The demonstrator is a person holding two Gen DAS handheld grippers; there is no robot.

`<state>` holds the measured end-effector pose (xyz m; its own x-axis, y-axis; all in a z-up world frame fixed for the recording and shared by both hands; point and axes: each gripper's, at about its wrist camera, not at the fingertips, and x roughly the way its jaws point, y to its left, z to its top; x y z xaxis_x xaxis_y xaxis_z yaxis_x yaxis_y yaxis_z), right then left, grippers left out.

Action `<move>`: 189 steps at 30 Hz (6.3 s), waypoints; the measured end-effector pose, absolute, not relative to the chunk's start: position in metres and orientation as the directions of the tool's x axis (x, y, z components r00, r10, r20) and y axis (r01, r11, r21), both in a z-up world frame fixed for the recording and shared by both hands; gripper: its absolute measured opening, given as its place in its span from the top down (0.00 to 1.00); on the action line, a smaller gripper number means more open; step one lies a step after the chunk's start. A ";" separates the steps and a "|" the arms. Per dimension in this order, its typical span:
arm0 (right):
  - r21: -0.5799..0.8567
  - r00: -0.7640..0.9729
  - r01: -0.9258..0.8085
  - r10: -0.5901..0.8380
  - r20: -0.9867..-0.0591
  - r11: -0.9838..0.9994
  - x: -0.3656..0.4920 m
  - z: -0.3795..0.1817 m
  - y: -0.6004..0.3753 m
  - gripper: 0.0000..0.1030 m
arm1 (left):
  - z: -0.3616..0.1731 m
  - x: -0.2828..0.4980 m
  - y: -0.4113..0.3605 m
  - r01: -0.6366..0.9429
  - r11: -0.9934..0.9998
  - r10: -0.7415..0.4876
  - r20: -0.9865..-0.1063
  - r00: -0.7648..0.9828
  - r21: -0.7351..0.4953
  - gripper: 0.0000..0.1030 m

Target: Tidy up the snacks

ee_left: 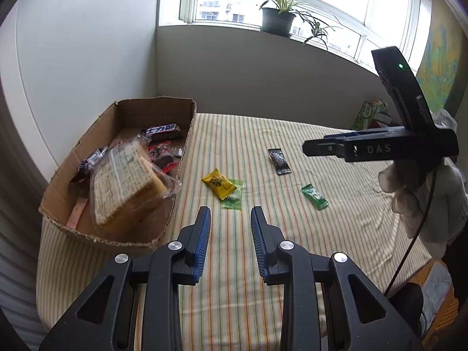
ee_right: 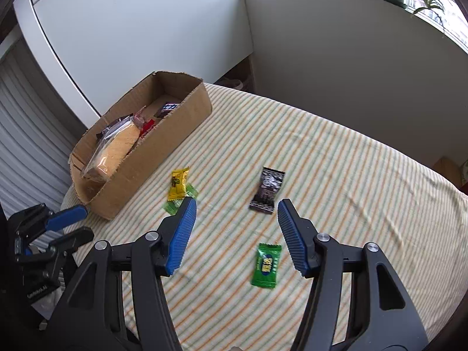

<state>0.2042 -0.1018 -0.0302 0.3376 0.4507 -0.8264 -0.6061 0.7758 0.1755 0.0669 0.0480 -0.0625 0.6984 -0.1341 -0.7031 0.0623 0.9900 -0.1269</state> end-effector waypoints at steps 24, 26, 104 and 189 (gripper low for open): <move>0.135 0.156 -0.664 0.313 -0.937 0.735 0.230 -0.105 0.025 0.81 | -0.066 0.021 0.114 -0.071 0.974 -0.100 -0.690 0.716 -0.215 0.74; 0.135 0.149 -0.682 0.317 -0.937 0.718 0.214 -0.104 0.020 0.81 | -0.066 0.020 0.113 -0.067 0.974 -0.105 -0.688 0.718 -0.218 0.74; 0.308 0.326 -0.550 0.540 -0.776 0.776 0.080 -0.092 -0.077 0.70 | -0.088 -0.003 0.083 -0.002 0.980 -0.146 -0.727 0.671 -0.199 0.74; 0.026 0.528 -0.605 0.425 -0.735 0.796 0.118 -0.002 -0.056 0.78 | -0.048 0.061 0.086 -0.030 0.996 -0.032 -0.672 0.740 -0.080 0.78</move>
